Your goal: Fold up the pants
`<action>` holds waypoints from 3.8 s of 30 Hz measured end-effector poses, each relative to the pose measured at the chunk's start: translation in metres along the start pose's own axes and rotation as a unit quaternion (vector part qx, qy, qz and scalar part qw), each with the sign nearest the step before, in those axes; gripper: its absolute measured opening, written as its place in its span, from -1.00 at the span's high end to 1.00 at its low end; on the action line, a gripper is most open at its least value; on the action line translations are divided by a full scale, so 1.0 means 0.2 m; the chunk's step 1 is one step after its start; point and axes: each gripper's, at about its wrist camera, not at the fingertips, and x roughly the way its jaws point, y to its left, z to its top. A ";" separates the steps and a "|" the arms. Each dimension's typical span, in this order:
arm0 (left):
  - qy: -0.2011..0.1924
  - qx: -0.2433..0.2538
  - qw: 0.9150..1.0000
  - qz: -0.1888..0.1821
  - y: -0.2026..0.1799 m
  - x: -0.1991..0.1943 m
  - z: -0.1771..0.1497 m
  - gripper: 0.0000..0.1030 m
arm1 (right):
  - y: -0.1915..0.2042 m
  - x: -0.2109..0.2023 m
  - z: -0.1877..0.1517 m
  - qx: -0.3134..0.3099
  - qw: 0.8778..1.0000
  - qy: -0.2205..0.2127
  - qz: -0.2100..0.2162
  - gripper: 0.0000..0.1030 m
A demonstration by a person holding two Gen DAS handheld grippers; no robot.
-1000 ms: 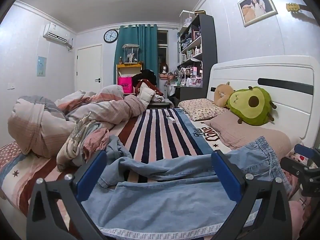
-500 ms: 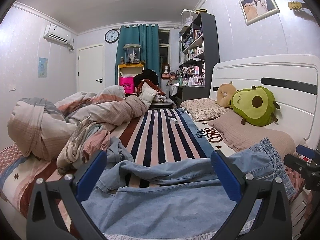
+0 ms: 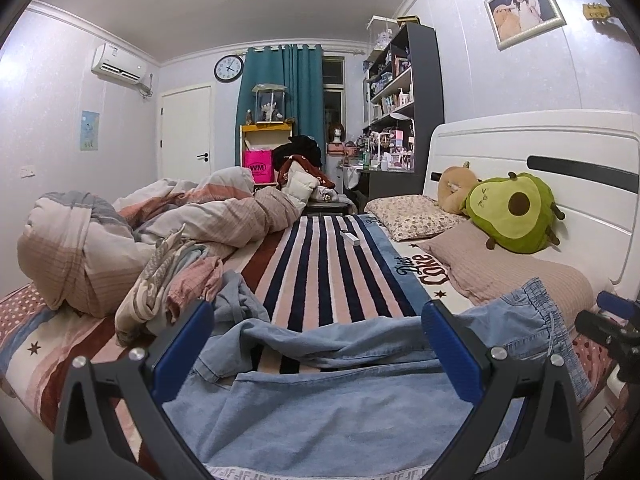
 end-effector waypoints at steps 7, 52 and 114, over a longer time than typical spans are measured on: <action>0.002 0.006 1.000 -0.012 -0.01 0.03 0.02 -0.99 | 0.00 0.01 0.01 0.008 1.000 0.001 -0.004 -0.99; 0.106 -0.038 0.993 0.018 0.40 0.37 -0.18 -0.99 | -0.31 0.19 -0.08 0.067 0.995 0.061 -0.044 -0.99; 0.135 -0.193 0.969 0.080 1.02 0.40 -0.63 0.97 | -0.73 0.19 -0.43 0.218 0.968 0.114 -0.046 0.89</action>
